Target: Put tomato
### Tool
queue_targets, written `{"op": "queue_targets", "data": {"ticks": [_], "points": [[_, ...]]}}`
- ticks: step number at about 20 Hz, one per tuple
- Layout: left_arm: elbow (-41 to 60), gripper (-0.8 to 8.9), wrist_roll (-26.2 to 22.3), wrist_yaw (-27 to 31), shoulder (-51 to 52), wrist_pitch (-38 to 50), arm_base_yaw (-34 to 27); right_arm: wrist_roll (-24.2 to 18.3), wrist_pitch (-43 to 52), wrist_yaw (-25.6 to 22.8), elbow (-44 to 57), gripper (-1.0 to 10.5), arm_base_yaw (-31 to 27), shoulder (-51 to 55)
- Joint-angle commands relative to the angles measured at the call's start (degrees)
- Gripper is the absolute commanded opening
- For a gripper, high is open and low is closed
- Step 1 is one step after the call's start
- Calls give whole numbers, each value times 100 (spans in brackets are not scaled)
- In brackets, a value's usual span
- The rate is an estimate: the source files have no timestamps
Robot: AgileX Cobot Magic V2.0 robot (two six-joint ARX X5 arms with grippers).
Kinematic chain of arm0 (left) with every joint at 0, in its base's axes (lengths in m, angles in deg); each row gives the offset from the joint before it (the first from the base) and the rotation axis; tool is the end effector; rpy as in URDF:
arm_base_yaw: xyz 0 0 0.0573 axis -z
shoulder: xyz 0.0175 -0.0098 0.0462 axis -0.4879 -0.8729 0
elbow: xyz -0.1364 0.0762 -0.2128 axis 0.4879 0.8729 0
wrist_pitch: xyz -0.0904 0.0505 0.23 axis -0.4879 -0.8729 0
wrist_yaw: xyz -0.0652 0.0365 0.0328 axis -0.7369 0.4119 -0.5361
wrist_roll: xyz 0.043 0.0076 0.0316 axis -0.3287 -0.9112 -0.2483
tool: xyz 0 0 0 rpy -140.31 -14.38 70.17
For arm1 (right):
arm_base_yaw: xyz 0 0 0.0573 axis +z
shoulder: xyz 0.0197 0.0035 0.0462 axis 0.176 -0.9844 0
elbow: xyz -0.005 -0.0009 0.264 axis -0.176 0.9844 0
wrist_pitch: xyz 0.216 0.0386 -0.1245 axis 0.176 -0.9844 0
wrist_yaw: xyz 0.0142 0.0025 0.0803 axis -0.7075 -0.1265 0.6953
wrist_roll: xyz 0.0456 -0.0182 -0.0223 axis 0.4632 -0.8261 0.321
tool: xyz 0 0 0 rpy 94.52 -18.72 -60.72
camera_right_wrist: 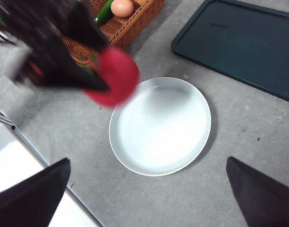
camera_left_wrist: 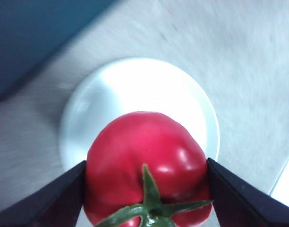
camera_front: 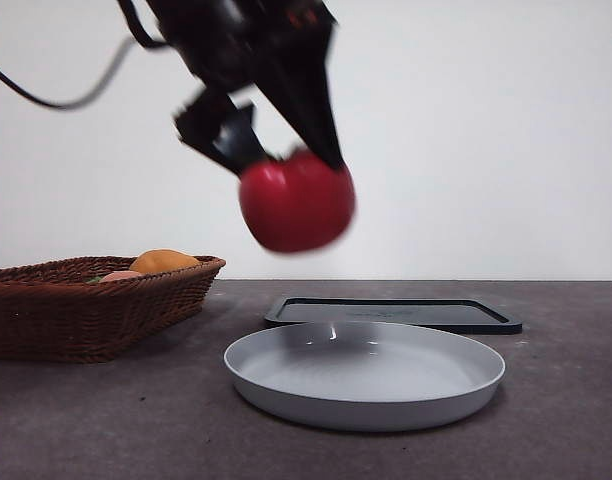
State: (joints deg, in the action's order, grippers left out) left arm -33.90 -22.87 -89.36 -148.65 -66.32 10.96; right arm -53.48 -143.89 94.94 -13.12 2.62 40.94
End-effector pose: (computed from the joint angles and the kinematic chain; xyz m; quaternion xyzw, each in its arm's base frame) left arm 0.2581 -0.2286 0.2827 0.1416 0.4564 -0.4387 0.7610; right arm 0.1327 0.0455 0.3401 0.0478 0.3634 0.3546 0.8602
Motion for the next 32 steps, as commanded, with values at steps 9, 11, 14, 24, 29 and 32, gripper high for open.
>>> {"op": "queue_targets", "data": {"ticks": [9, 11, 14, 24, 29, 32], "points": [[-57, 311, -393, 22, -1397, 348, 485, -20, 46, 4, -114, 539, 24, -31], [-57, 340, -389, 22, -1399, 365, 507, -20, 46, 4, -114, 539, 24, -31], [-57, 512, -389, 33, -1399, 343, 514, -20, 46, 4, -114, 539, 24, -31], [-407, 567, -59, 33, -708, 374, 133, -22, 48, 0, -114, 539, 24, -31], [-409, 563, 319, 31, 319, 365, -721, -24, 79, 0, -116, 539, 24, -31], [-409, 563, 404, -9, 988, 369, -1414, -28, 151, 0, -114, 539, 24, -31]]}}
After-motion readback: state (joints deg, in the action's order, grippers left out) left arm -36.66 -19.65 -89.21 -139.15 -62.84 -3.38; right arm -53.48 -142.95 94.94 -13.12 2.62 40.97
